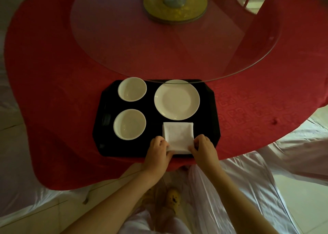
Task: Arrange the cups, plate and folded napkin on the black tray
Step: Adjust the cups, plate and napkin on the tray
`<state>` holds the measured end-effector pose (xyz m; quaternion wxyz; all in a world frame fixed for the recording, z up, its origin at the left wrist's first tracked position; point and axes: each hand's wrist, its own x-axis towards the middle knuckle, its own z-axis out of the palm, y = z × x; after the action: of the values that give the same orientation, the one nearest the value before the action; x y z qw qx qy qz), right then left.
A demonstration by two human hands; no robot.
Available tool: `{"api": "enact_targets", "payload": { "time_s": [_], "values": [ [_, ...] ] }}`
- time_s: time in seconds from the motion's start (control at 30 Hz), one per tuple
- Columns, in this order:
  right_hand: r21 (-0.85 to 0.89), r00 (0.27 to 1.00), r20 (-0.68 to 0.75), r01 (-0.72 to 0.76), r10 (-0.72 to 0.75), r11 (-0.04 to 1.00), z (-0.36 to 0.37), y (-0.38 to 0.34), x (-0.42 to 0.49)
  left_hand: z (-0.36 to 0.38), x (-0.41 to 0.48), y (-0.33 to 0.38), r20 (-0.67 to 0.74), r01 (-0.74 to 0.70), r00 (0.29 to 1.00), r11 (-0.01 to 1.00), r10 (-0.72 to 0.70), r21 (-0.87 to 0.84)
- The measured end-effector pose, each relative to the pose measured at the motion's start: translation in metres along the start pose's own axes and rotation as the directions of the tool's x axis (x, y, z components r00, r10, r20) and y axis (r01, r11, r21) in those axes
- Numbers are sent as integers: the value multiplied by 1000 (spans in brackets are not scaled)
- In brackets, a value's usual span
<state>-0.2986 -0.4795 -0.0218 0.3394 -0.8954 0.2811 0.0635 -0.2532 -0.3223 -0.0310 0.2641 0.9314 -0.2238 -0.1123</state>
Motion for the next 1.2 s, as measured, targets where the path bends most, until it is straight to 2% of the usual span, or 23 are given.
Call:
{"api": "enact_targets", "payload": {
  "time_s": [0.07, 0.13, 0.2, 0.27, 0.33, 0.47, 0.6, 0.7, 0.77, 0.87, 0.93, 1.0, 1.03, 1.1, 1.2],
  "values": [
    [4, 1000, -27, 0, 0, 1000, 0, -1, -2, 0, -2, 2, -16, 10, 1000, 1000, -10, 17],
    [-64, 995, -49, 88, -91, 994, -1, -2, -3, 0, -4, 4, -49, 17, 999, 998, -14, 54],
    [-191, 976, -6, 213, -218, 958, -1, -2, -3, 2, -3, 6, -74, 7, 997, 994, 0, 106],
    [-285, 955, 82, 298, -286, 911, -1, -1, -1, 4, 0, 6, -56, 6, 998, 990, 2, 138],
    [-299, 945, 143, 323, -293, 898, -1, 2, 0, 7, 4, 5, 4, 9, 1000, 992, -10, 124],
    [-291, 941, 159, 333, -297, 897, -3, 6, 1, 9, 6, 2, 124, 24, 992, 996, -35, 89],
    [-265, 944, 168, 320, -284, 910, -7, 0, 4, -1, 5, 5, 146, 44, 988, 999, -47, 23],
    [-222, 952, 137, 298, -272, 929, -11, -13, 8, -19, -4, 12, 44, 17, 999, 994, -12, -112],
    [-129, 941, 121, 332, -317, 934, -11, -27, 11, -37, -16, 12, -106, 9, 994, 982, -29, -188],
    [-6, 890, 193, 423, -414, 906, -9, -54, 20, -63, -35, -6, -402, 25, 906, 966, -131, -259],
    [49, 847, 293, 451, -444, 891, -3, -74, 28, -75, -43, -27, -468, 129, 829, 918, -308, -374],
    [76, 812, 384, 446, -439, 892, 5, -93, 35, -84, -44, -48, -387, 293, 782, 836, -489, -464],
    [83, 801, 416, 439, -431, 895, 10, -101, 38, -86, -42, -59, -341, 357, 773, 811, -535, -464],
    [110, 784, 458, 418, -419, 902, 19, -114, 45, -87, -34, -77, -277, 402, 789, 801, -549, -443],
    [166, 771, 515, 340, -375, 926, 31, -126, 52, -90, -19, -94, -172, 393, 841, 797, -513, -459]
  ]
}}
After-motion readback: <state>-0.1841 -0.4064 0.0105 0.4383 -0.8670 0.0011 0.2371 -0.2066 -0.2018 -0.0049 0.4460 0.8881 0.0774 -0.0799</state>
